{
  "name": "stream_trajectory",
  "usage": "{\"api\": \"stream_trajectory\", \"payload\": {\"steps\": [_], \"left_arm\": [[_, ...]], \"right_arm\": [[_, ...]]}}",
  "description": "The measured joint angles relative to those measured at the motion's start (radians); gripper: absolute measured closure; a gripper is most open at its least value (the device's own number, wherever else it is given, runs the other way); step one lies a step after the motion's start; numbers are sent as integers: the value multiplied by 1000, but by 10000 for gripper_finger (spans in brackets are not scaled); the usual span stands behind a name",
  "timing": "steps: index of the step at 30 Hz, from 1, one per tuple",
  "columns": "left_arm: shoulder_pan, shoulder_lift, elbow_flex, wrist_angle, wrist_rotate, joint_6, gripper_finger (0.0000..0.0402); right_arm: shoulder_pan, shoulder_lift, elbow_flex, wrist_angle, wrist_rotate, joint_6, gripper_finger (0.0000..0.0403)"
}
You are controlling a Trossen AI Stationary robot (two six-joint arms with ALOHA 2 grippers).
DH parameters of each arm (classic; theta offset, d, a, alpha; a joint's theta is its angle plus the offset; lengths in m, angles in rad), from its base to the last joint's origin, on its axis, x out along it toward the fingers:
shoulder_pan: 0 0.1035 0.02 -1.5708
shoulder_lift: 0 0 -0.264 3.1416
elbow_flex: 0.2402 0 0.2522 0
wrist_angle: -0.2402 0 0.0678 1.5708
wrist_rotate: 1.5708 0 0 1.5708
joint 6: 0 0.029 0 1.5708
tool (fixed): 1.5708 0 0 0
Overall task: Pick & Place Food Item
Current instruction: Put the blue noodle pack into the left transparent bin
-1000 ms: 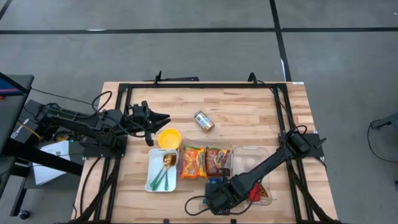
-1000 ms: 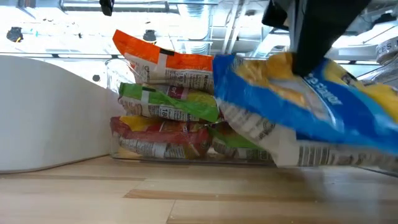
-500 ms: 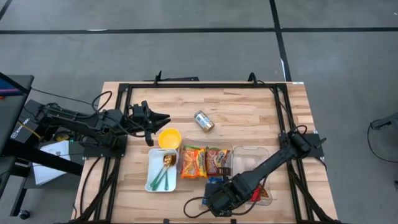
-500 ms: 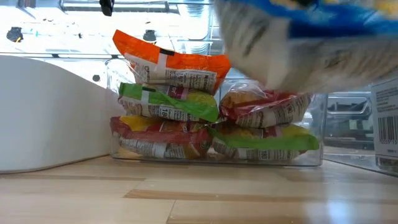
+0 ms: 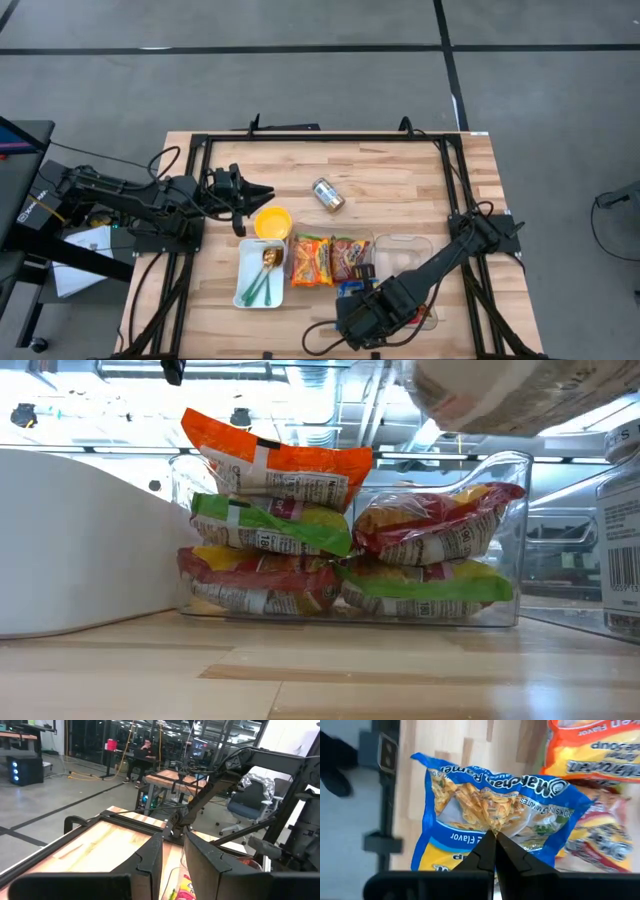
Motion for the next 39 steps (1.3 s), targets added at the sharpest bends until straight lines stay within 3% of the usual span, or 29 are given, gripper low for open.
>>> {"api": "stream_trajectory", "payload": {"steps": [24, 39], "left_arm": [[0, 0, 0, -1, 0, 5, 325], [0, 0, 0, 0, 0, 33, 325]], "right_arm": [[-200, -32, 13, -69, -110, -351, 403], [-299, -43, 13, -85, -147, -362, 403]]}}
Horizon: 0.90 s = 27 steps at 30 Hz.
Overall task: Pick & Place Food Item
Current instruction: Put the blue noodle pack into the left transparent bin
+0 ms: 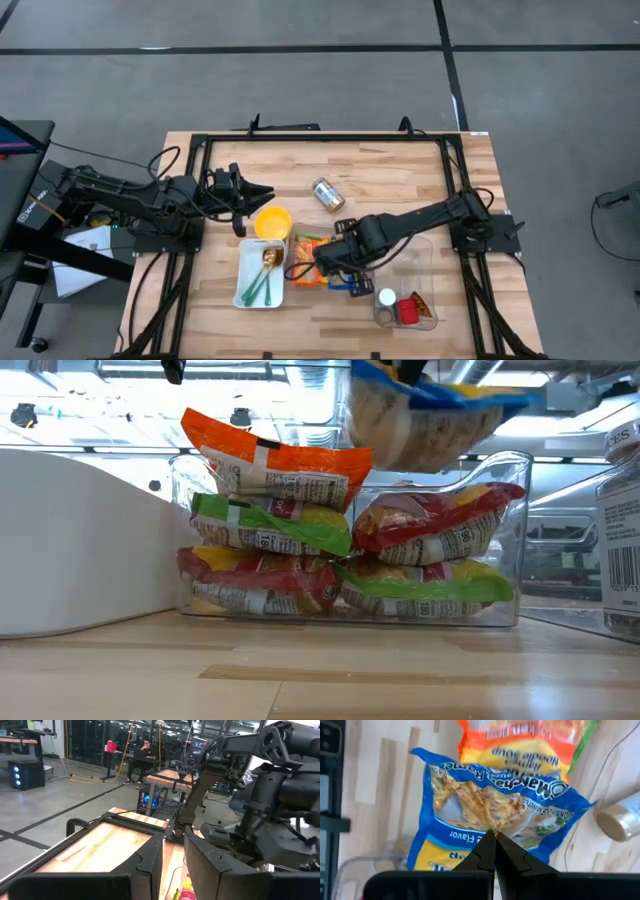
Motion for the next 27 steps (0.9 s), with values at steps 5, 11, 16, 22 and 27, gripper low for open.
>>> {"api": "stream_trajectory", "payload": {"steps": [5, 11, 16, 22, 27], "left_arm": [[1, 0, 0, 0, 0, 0, 325], [1, 0, 0, 0, -5, 2, 325], [2, 0, 0, 0, -8, 7, 325], [15, 0, 0, 1, -8, 6, 325], [23, 0, 0, 6, -8, 6, 325]], "right_arm": [[-35, -49, -73, 15, -30, -26, 403], [-64, -172, -288, 194, -92, -30, 403], [-69, -205, -387, 289, -102, -29, 403], [-102, -189, -391, 295, -159, -52, 403], [-117, -192, -429, 330, -180, -63, 403]]}}
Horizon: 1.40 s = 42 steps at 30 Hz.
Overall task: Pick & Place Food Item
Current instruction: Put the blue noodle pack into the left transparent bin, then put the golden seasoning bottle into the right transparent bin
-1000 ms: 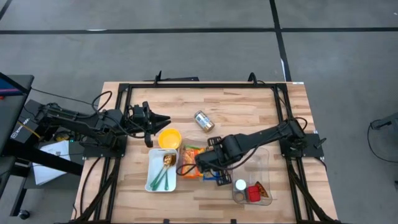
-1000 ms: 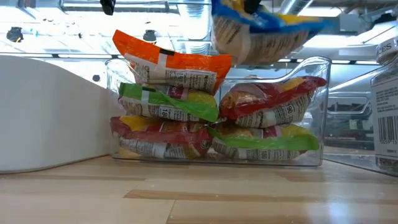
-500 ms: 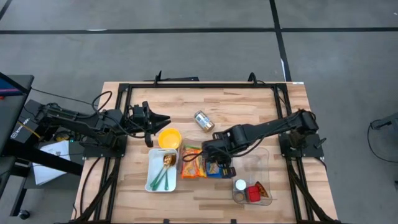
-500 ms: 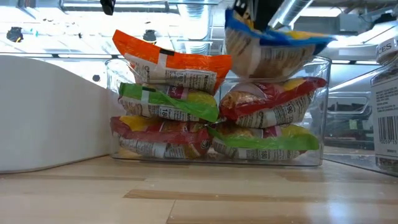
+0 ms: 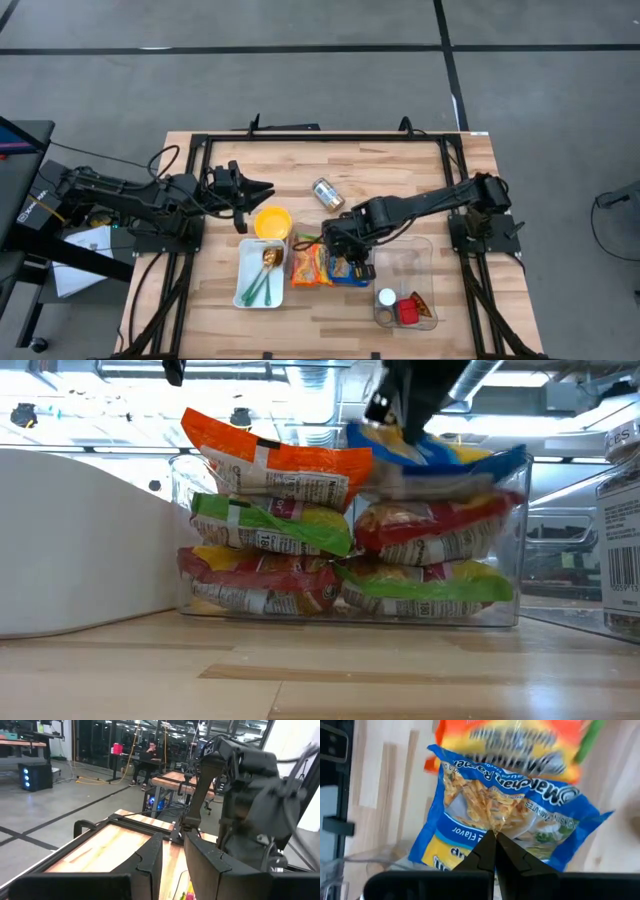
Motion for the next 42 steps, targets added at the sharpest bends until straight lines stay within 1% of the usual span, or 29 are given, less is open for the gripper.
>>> {"api": "stream_trajectory", "payload": {"steps": [5, 14, 16, 20, 27, 33, 37, 40, 42], "left_arm": [[0, 0, 0, -1, 0, 0, 325], [0, 0, 0, -2, 0, 0, 325], [0, 0, 0, -2, 0, 0, 325], [0, 0, 0, -2, 0, -1, 325], [0, 0, 0, -2, 0, -1, 325], [0, 0, 0, -3, 0, -1, 325], [0, 0, 0, -3, 0, 0, 325], [0, 0, 0, -3, 0, 0, 325], [0, 0, 0, -3, 0, 0, 325]], "right_arm": [[-1, 1, -59, 39, -50, -1, 403], [-13, -5, -59, 47, -45, -38, 403], [-18, -5, -59, 46, -44, -45, 398], [-24, -5, -59, 47, -31, -45, 363], [-34, -7, -59, 40, -29, -62, 272], [-40, -81, -60, 44, -24, -86, 206], [-37, -157, -87, 60, -15, -59, 185], [-11, -225, -173, 80, -2, -33, 183], [13, -287, -255, 129, -2, 13, 184]]}}
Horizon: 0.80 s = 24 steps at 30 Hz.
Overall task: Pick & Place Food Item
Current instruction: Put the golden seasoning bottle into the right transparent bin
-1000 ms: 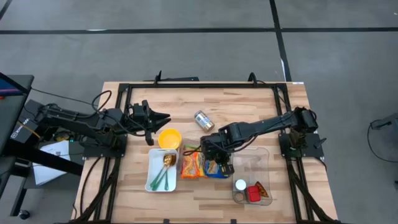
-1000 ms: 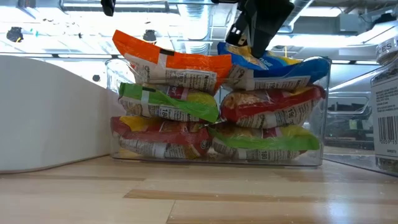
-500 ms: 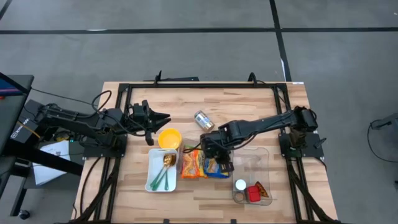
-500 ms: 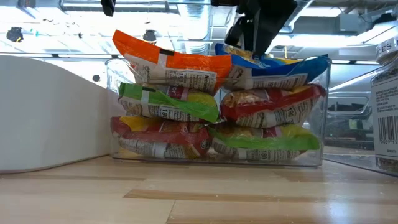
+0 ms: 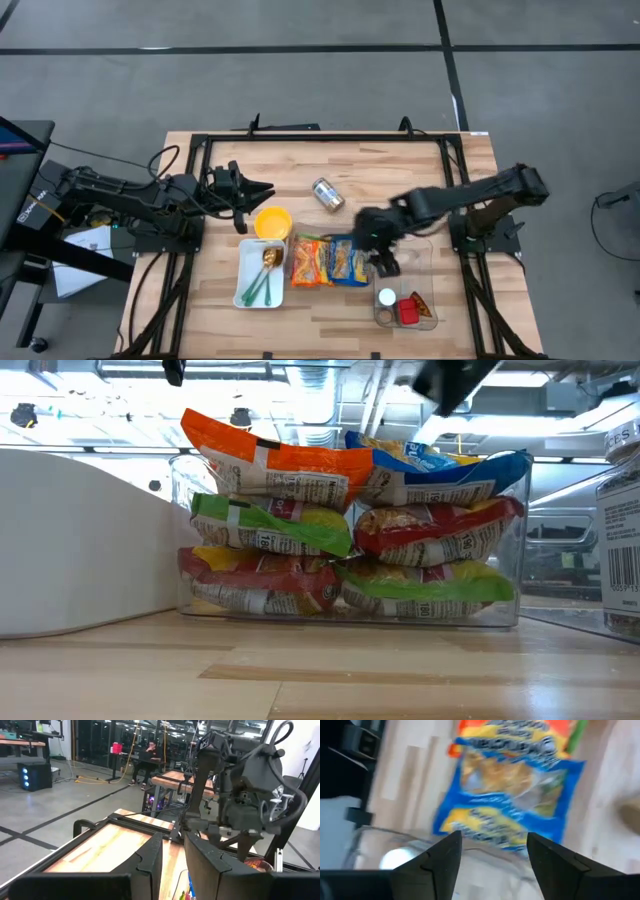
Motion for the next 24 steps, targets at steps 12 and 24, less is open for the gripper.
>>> {"api": "stream_trajectory", "payload": {"steps": [12, 24], "left_arm": [[28, -2, 0, 107, 29, 124, 325], [177, -27, 0, 53, 227, 14, 325]], "right_arm": [[127, -520, -417, 391, 400, 599, 213], [199, -715, -524, 439, 733, 686, 226]]}}
